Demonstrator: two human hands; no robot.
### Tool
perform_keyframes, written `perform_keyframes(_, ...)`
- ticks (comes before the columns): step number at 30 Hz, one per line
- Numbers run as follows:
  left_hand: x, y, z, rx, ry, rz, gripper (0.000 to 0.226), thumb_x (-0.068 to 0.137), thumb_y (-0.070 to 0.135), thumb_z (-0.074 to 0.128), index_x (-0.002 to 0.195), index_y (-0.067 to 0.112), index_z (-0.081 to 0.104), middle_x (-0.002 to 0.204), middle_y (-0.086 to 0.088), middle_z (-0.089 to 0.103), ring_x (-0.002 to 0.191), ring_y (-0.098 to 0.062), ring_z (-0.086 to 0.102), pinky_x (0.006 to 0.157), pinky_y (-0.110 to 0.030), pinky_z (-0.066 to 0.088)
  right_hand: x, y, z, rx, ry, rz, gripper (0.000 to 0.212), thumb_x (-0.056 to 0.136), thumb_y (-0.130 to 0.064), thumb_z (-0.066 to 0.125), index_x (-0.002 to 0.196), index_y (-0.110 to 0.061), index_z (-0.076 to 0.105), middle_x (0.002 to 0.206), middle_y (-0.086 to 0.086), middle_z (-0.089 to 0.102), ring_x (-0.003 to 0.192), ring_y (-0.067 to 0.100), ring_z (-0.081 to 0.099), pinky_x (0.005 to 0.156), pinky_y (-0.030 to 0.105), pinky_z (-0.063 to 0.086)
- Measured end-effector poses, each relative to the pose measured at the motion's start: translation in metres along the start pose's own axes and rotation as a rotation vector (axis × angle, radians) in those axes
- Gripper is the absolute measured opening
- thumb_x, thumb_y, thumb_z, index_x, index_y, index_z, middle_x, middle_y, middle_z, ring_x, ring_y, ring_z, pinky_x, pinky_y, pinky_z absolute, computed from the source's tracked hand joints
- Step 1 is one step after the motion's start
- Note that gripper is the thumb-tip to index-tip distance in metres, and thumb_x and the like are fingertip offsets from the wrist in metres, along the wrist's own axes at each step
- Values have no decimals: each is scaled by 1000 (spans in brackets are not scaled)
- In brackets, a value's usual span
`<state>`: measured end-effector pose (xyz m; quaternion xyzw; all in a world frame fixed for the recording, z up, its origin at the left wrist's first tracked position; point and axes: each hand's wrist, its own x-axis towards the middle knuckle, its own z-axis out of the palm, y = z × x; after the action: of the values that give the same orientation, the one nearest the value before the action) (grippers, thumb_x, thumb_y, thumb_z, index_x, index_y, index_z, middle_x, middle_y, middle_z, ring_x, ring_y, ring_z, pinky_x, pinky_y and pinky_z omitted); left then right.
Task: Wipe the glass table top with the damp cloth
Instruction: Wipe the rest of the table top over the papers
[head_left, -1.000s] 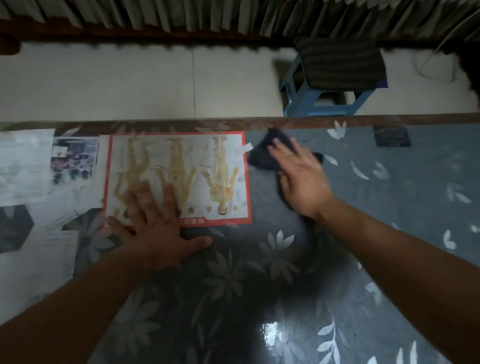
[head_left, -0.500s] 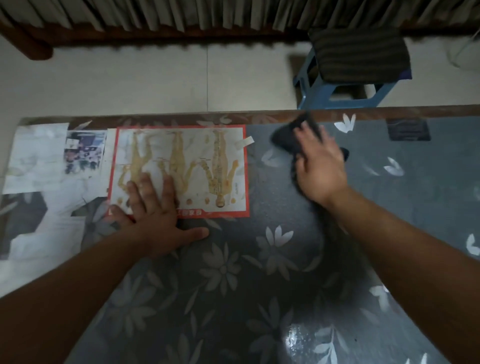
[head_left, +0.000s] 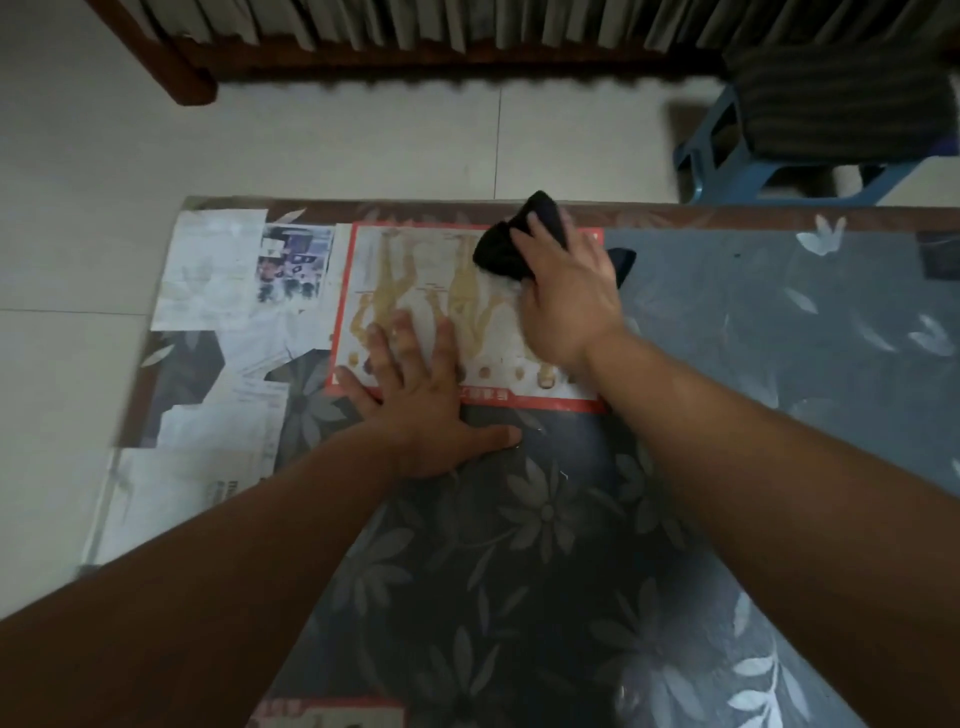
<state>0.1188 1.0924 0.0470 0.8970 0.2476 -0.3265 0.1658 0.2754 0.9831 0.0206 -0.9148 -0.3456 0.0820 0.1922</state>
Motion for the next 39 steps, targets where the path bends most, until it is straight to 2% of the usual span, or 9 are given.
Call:
perform_keyframes(3,1,-4,2,-21,29,18,135,61,89,53,140,33,-40,143,-9,-54,133,-37,-46,107,-71,-15,-60,-7,7,56,-72,-241,60,90,-11,53,149,-21,44,160,1,34,151,29,20,123,48,15)
perform_keyframes(6,1,-9,2,-67,36,65,136,64,79,63,141,35,-39,142,-6,-55,131,-35,-49,107,-71,-17,-96,18,-5,43,-180,-363,61,91,-11,52,150,-24,42,161,-5,32,153,23,14,123,42,11)
perform_keyframes(12,1,-14,1,-87,80,112,135,67,65,72,144,34,-35,146,-7,-51,133,-35,-47,107,-69,-19,8,12,-14,-1,-39,48,57,99,-21,42,154,-26,30,165,-1,20,154,27,4,124,46,0)
perform_keyframes(20,-4,-20,-1,-172,136,143,117,76,44,69,153,29,-18,156,-4,-36,141,-32,-36,110,-68,-15,-138,8,-4,8,-193,-339,56,88,-14,47,143,-23,49,160,-6,33,153,24,13,124,47,9)
perform_keyframes(24,-12,-32,-9,-123,177,180,104,80,35,68,154,31,-6,161,-2,-24,147,-27,-24,116,-62,-7,-78,9,-4,-39,-84,-139,56,90,-23,42,147,-25,43,162,-2,30,153,29,14,123,53,11)
perform_keyframes(27,-27,-46,-10,6,254,183,103,80,44,69,153,33,-3,163,-4,-18,148,-28,-20,119,-56,-7,-48,-20,9,-7,-5,135,60,94,-23,41,153,-30,32,165,-3,21,154,27,4,124,49,-1)
perform_keyframes(32,-40,-62,10,52,219,164,104,75,62,65,153,37,2,163,-6,-16,148,-33,-18,118,-61,-1,-152,-35,16,-45,-154,-273,62,88,-12,48,148,-25,43,162,-4,30,154,25,12,123,53,9)
perform_keyframes(35,-38,-68,15,10,223,185,107,73,64,67,153,41,1,162,-2,-20,148,-31,-20,117,-62,2,-159,-21,8,-63,-218,-331,61,89,-16,45,149,-27,42,162,-6,29,154,24,10,124,52,10)
perform_keyframes(39,-36,-69,13,-9,238,195,109,69,68,70,153,42,4,163,-2,-16,148,-30,-18,117,-62,2,-72,-24,9,-41,-77,-43,58,95,-25,40,153,-29,34,164,-2,24,153,28,8,124,51,5)
